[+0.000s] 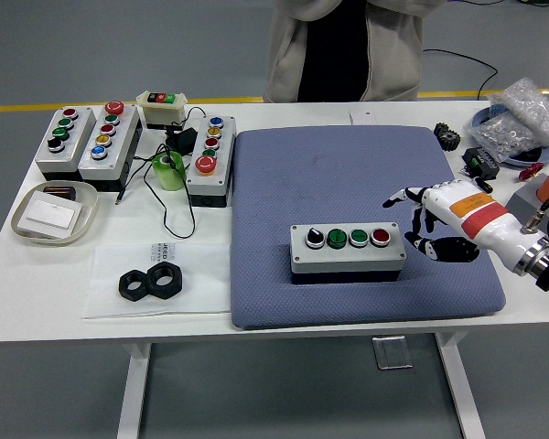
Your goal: Pick up the button,place it on the desk,press the button,press the button
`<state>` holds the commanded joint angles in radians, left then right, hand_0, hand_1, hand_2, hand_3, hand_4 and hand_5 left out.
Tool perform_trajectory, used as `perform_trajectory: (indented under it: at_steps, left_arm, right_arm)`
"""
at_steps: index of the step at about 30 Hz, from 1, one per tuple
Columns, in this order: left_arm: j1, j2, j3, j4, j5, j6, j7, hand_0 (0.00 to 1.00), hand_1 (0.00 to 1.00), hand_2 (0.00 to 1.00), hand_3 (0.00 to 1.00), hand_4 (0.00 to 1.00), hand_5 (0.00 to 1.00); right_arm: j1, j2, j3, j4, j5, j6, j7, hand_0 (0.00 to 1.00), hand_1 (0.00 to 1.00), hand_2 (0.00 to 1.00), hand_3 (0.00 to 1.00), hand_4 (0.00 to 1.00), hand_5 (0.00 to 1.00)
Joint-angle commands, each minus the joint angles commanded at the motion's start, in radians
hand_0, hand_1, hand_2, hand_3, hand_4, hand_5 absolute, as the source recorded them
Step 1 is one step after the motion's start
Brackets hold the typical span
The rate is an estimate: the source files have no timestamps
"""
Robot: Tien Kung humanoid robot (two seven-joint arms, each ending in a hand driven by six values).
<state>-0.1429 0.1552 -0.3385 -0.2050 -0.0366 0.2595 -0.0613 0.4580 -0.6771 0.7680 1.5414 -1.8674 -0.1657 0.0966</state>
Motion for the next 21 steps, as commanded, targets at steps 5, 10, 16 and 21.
perform_trajectory:
  at_steps: [5,10,16,21]
  left_arm:
    - [0.000,0.000,0.001,0.000,-0.001,0.000,0.000,0.728,0.827,0.851,0.824,0.623,0.998]
    - [0.000,0.000,0.005,-0.001,-0.006,-0.001,-0.001,0.736,0.827,0.851,0.823,0.623,0.998]
    - [-0.001,0.001,0.006,-0.002,-0.006,-0.001,-0.001,0.735,0.827,0.851,0.823,0.622,0.998]
    - [-0.001,0.001,0.007,-0.002,-0.007,-0.001,-0.001,0.735,0.827,0.851,0.823,0.622,0.998]
  right_arm:
    - [0.000,0.005,-0.008,-0.006,-0.016,0.021,-0.012,0.279,0.083,0.209,0.704,0.562,0.002]
    - [0.000,0.007,-0.024,-0.009,-0.024,0.033,-0.017,0.272,0.072,0.199,0.694,0.536,0.002]
    - [0.006,0.019,-0.048,-0.024,-0.032,0.041,-0.024,0.272,0.069,0.194,0.694,0.516,0.002]
    - [0.010,0.027,-0.055,-0.040,-0.033,0.043,-0.028,0.272,0.069,0.194,0.694,0.516,0.002]
